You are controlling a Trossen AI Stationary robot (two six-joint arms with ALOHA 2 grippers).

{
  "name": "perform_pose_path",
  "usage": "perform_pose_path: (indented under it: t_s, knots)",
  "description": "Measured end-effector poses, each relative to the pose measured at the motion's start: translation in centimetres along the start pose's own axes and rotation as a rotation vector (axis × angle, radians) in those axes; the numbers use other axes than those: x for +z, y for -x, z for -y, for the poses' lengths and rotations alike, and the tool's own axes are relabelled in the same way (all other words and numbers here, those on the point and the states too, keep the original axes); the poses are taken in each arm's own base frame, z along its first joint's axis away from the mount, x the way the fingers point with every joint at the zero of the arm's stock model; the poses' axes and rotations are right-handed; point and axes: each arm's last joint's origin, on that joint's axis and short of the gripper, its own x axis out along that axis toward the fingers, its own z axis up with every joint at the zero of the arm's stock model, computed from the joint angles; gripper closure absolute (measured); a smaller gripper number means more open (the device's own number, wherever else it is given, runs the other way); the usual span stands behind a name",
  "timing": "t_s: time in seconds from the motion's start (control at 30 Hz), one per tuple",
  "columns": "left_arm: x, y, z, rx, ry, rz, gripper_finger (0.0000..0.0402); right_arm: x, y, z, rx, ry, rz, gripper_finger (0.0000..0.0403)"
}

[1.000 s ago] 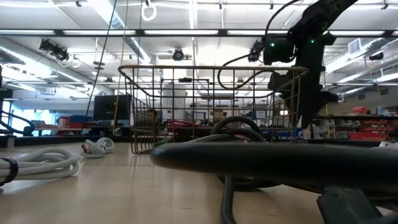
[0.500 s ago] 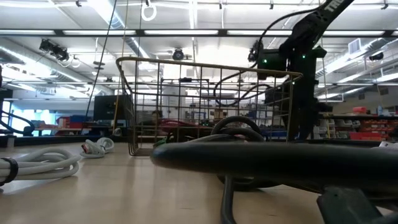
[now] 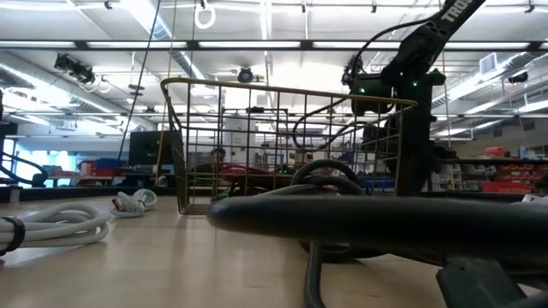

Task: Pick and place USB-C Cables
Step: Put the top dark blue USB cable into the gold wire basket

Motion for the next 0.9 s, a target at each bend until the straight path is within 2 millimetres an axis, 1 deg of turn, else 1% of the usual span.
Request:
perform_pose_path:
  t_s: [0.1,0.13,0.27,0.37,0.47,0.53,0.63,0.77,0.83,0.9]
  knots:
    - [0.0,0.0,0.0,0.0,0.0,0.0,0.0271,0.0,0.1,0.0,0.001,0.009,0.002,0.037]
    - [0.0,0.0,0.0,0.0,0.0,0.0,0.0271,0.0,0.1,0.0,0.002,0.014,0.004,0.0383]
    - [0.0,0.0,0.0,0.0,0.0,0.0,0.0271,0.0,0.6,0.1,0.011,0.014,0.016,0.0391]
    - [0.0,0.0,0.0,-0.001,0.0,0.0,0.0271,0.0,2.4,0.2,0.028,0.014,0.058,0.0396]
    - [0.0,0.0,0.0,-0.001,0.0,0.0,0.0271,0.4,5.5,0.4,0.025,0.019,0.138,0.0397]
    - [0.0,0.0,0.0,-0.001,0.0,0.0,0.0271,0.6,8.1,0.5,0.036,0.025,0.209,0.0397]
    - [0.0,0.0,0.0,-0.001,0.0,0.0,0.0271,0.7,12.4,0.4,0.108,0.066,0.325,0.0397]
    - [0.0,0.0,0.0,-0.001,0.0,0.0,0.0271,0.3,17.7,-0.5,0.266,0.238,0.452,0.0397]
    - [0.0,0.0,0.0,-0.001,0.001,0.0,0.0271,0.0,19.8,-1.3,0.337,0.333,0.49,0.0398]
    - [0.0,0.0,0.0,-0.001,0.001,0.0,0.0271,-0.2,21.3,-2.3,0.394,0.422,0.511,0.0398]
